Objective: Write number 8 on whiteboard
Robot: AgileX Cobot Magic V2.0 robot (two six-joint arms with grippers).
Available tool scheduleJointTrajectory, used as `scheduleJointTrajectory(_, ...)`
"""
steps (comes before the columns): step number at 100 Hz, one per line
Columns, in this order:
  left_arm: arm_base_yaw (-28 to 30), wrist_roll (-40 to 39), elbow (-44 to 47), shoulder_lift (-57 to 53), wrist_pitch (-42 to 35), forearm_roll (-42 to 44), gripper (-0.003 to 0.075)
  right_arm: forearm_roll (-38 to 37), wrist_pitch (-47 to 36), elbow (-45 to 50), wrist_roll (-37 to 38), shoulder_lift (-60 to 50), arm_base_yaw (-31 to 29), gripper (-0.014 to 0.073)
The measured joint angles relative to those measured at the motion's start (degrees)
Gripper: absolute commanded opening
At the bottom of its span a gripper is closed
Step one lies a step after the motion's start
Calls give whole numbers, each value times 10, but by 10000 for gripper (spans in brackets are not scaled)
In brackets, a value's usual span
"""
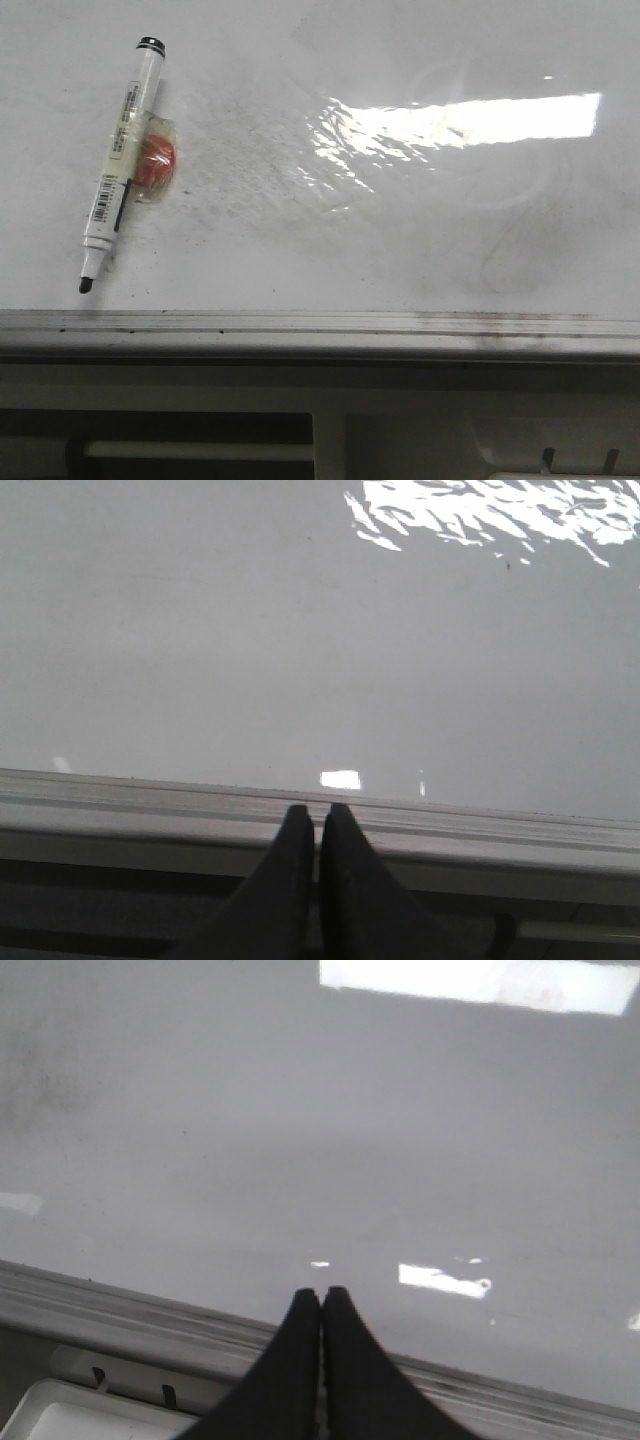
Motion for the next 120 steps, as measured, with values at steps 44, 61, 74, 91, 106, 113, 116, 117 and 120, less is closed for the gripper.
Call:
scheduleJointTrajectory(44, 0, 0, 0, 0, 0, 0, -20, 0, 0, 0, 0, 0, 0, -43)
scheduleJointTrajectory(61, 0, 0, 0, 0, 0, 0, -20, 0, 0, 0, 0, 0, 0, -43)
scheduleJointTrajectory(74, 0, 0, 0, 0, 0, 0, -20, -31, -4, 0, 0, 0, 0, -43)
scheduleJointTrajectory(91, 0, 0, 0, 0, 0, 0, -20, -88, -56, 0, 0, 0, 0, -43)
scheduleJointTrajectory(106, 0, 0, 0, 0, -20, -7, -20, -72, -170, 0, 0, 0, 0, -43)
scheduleJointTrajectory(113, 0, 0, 0, 0, -61, -80, -20, -18, -214, 0, 0, 0, 0, -43)
scheduleJointTrajectory(116, 0, 0, 0, 0, -83, -137, -20, 11, -225, 0, 0, 0, 0, -43)
scheduleJointTrajectory(117, 0, 0, 0, 0, -94, -148, -20, 26, -228, 0, 0, 0, 0, -43)
scheduleJointTrajectory(120, 0, 0, 0, 0, -114, -194, -20, 58, -234, 0, 0, 0, 0, -43)
